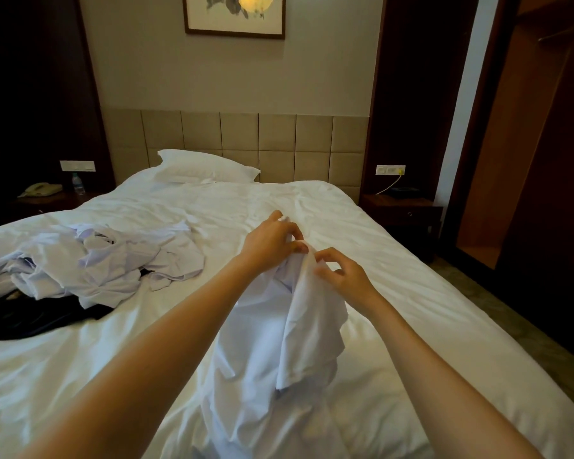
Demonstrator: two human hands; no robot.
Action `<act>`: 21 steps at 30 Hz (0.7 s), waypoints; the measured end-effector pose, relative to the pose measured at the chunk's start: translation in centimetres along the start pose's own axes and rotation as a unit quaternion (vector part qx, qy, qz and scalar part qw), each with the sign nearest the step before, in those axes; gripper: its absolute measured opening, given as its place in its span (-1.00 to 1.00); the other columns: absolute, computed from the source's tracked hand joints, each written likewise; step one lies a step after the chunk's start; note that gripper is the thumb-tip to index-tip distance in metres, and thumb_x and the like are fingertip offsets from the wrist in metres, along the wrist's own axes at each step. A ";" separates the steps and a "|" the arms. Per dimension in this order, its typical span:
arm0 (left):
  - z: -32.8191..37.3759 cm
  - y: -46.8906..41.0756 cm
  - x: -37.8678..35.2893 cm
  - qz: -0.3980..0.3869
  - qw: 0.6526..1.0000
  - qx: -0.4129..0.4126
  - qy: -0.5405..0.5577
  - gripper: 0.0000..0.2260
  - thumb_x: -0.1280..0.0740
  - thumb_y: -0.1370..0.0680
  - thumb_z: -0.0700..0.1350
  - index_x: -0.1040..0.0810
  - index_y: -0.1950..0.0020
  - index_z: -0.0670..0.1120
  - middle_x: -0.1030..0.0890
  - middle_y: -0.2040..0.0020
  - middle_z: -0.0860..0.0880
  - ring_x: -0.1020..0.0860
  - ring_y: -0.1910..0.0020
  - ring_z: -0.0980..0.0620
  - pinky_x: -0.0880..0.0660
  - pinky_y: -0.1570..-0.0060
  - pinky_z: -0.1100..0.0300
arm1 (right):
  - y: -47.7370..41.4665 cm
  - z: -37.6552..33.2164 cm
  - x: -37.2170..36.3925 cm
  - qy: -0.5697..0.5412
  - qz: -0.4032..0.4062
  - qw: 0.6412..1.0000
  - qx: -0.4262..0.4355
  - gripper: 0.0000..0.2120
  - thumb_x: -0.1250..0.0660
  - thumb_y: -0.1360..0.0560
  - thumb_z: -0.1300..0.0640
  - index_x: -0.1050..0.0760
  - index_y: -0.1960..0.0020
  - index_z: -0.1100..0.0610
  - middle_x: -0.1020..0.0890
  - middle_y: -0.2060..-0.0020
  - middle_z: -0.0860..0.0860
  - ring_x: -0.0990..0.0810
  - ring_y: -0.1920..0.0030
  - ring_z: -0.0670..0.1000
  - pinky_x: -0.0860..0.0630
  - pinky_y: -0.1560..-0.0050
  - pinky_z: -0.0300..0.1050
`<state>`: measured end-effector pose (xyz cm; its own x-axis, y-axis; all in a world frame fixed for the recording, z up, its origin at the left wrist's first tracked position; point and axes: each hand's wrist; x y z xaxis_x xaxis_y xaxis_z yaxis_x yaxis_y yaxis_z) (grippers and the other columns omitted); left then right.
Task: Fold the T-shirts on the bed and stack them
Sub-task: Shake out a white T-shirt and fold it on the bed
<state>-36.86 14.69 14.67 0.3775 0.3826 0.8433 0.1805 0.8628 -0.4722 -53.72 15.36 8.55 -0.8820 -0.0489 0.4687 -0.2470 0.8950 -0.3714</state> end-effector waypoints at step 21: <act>-2.7 0.2 0.8 0.055 0.994 0.089 0.031 -0.73 -0.31 -0.53 0.07 -0.58 -0.11 -0.08 -0.43 -0.14 -0.09 -0.49 -0.03 -0.08 -0.38 0.11 0.15 | 2.5 2.8 -1.6 0.066 -0.157 0.973 -0.152 -0.75 -0.38 -0.45 0.20 -0.59 -0.12 0.21 -0.60 0.04 0.00 -0.56 0.04 -0.01 -0.46 0.15 -0.31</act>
<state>-34.04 14.30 14.50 0.4424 0.4621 0.7686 -0.0266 0.8634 -0.5038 -54.05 16.38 4.61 -0.7172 -0.3025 0.6278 -0.3487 0.9358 0.0526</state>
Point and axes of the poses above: each hand's wrist, its own y-axis away from the middle knuckle, its own x-axis out of the back of the hand, z = x × y
